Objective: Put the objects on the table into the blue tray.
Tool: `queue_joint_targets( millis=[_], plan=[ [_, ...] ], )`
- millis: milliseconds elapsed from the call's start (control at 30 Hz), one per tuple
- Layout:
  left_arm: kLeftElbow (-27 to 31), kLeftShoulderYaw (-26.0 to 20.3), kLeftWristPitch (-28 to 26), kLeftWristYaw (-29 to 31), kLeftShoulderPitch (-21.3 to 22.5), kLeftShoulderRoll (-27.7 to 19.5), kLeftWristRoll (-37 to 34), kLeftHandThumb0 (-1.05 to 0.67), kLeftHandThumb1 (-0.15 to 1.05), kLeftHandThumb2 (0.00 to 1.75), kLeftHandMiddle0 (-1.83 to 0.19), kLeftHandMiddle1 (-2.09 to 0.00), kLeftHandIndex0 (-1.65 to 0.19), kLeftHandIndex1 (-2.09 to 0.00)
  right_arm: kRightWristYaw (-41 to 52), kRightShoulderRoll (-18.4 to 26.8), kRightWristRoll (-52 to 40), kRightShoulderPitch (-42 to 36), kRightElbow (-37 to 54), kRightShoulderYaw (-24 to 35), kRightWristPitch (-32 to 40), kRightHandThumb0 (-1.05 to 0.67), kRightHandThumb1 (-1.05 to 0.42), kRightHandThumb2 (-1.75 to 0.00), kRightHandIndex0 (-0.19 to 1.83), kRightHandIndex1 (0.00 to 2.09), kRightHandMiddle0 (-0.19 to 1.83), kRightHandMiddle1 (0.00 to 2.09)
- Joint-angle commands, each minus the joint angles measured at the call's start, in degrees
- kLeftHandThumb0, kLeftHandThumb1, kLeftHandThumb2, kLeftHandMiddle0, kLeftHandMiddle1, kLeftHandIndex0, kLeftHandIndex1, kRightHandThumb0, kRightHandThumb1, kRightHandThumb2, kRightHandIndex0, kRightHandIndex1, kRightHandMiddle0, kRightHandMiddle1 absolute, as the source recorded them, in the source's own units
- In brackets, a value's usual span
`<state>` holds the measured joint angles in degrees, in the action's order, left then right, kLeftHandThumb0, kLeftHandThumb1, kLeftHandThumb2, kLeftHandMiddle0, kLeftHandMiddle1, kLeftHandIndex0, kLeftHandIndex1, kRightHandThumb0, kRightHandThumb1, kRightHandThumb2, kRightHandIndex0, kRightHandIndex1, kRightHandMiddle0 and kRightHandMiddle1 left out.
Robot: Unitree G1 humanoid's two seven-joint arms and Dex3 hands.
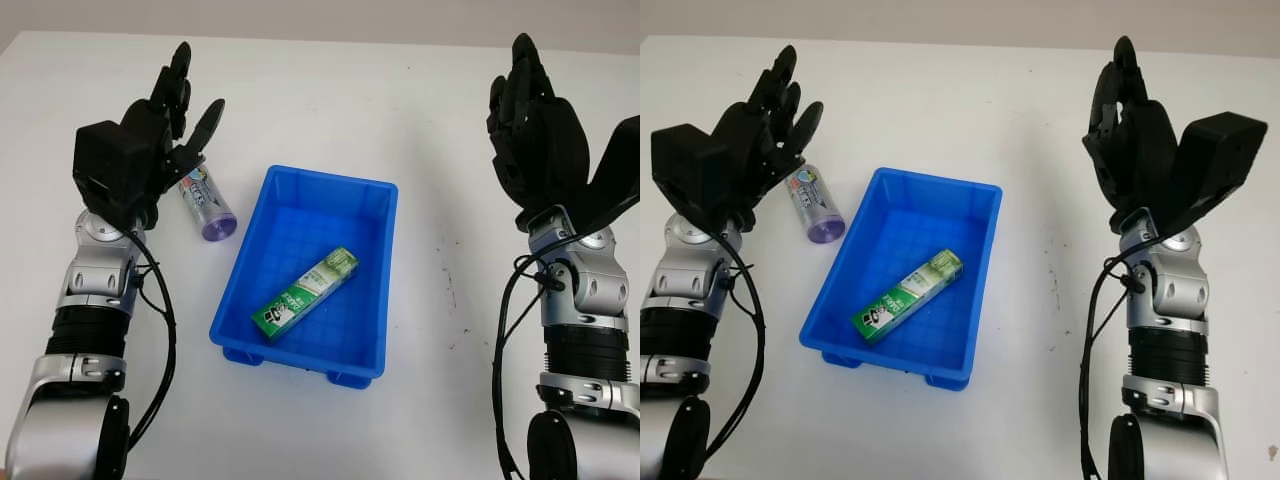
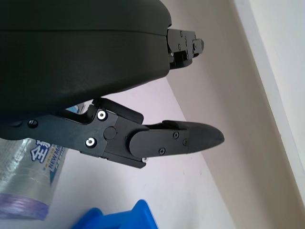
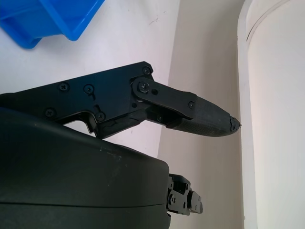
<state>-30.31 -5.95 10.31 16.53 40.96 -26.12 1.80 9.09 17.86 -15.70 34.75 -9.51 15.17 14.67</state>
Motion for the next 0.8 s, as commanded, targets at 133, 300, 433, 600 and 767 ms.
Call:
queue_joint_targets(
  millis=[133, 300, 433, 600, 767],
  plan=[
    [-4.3, 1.3, 4.4, 8.5, 6.4, -8.6, 1.7, -0.55, 1.05, 0.25, -0.08, -0.08, -0.06, -0.11, -0.7, -0.7, -1.1, -0.7, 2.6, 0.3, 2.2, -0.73, -1.05, -0.72, -0.19, 0.0, -0.19, 0.0],
    [-7.9, 5.9, 8.7, 18.2, 11.8, -16.5, 6.8, -0.5, 0.98, 0.07, -0.04, -0.05, -0.03, -0.07, -0.4, -0.3, -1.4, -0.6, 2.4, 0.4, 3.0, -0.72, -1.05, -0.71, -0.19, 0.0, -0.19, 0.0],
    [-9.6, 11.5, 16.3, 17.9, 14.4, -21.4, 16.4, -0.51, 0.86, 0.02, -0.03, -0.05, -0.03, -0.06, -0.2, -0.3, -1.7, 0.0, 2.0, 0.4, 3.4, -0.71, -1.05, -0.7, -0.19, 0.0, -0.19, 0.0],
    [-13.9, 16.2, 25.8, 17.4, 17.9, -24.0, 23.1, -0.46, 0.84, 0.04, 0.02, -0.04, -0.01, -0.05, -0.1, -0.7, -1.8, 0.7, 1.6, 0.0, 3.7, -0.71, -1.05, -0.72, -0.19, 0.0, -0.19, 0.0],
    [-18.1, 20.2, 33.0, 12.9, 20.6, -25.2, 30.2, -0.45, 0.81, 0.04, 0.0, -0.06, -0.02, -0.06, 0.0, -0.8, -2.0, 1.0, 1.7, -0.2, 4.3, -0.7, -1.05, -0.74, -0.19, 0.0, -0.19, 0.0]
  ],
)
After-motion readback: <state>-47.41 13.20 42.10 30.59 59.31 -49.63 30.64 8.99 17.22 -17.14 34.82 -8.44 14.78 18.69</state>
